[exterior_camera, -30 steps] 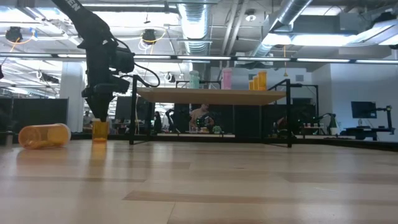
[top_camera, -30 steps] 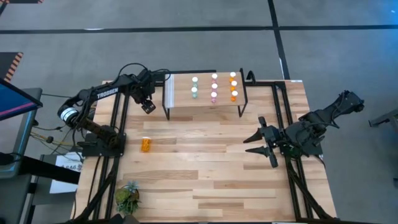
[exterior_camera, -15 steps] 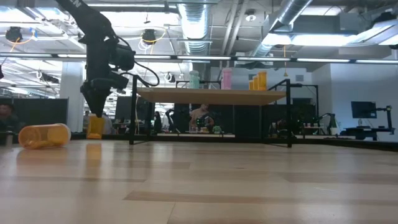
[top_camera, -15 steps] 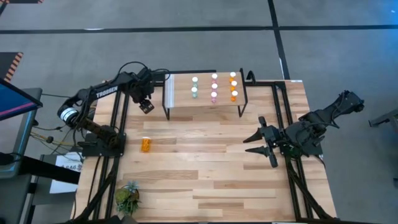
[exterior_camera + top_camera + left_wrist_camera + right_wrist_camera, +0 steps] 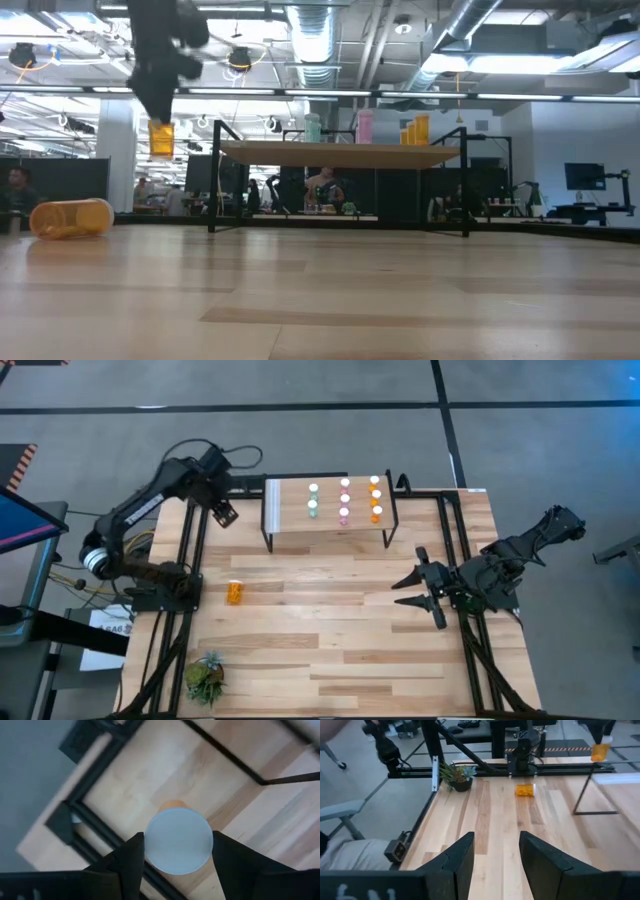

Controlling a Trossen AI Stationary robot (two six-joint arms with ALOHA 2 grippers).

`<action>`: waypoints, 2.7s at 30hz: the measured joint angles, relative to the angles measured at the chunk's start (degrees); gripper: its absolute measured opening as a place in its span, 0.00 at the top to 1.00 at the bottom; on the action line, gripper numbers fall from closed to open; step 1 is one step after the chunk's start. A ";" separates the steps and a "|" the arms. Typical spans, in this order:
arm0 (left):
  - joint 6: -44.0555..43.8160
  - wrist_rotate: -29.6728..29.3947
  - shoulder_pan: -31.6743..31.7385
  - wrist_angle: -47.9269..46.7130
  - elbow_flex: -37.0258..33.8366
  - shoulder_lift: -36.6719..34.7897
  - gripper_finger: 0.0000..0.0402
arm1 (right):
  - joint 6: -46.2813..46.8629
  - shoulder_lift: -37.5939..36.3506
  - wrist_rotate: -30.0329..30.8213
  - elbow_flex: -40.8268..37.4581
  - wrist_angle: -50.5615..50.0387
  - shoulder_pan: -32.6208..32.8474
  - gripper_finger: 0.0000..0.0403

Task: Pick and place medicine bottles onto shelf by color
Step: Put the top large orange pill bottle on the shelf

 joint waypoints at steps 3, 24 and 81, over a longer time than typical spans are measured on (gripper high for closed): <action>-0.48 0.00 -0.07 -4.68 5.50 -1.24 0.53 | -0.54 0.00 0.89 0.00 0.00 0.00 0.56; -6.68 -0.14 -14.82 -11.42 35.30 13.61 0.53 | -0.69 0.00 0.98 0.00 0.00 0.00 0.56; 1.14 3.05 -14.75 -6.26 43.56 34.03 0.53 | 0.82 0.00 2.49 0.02 -0.03 0.00 0.56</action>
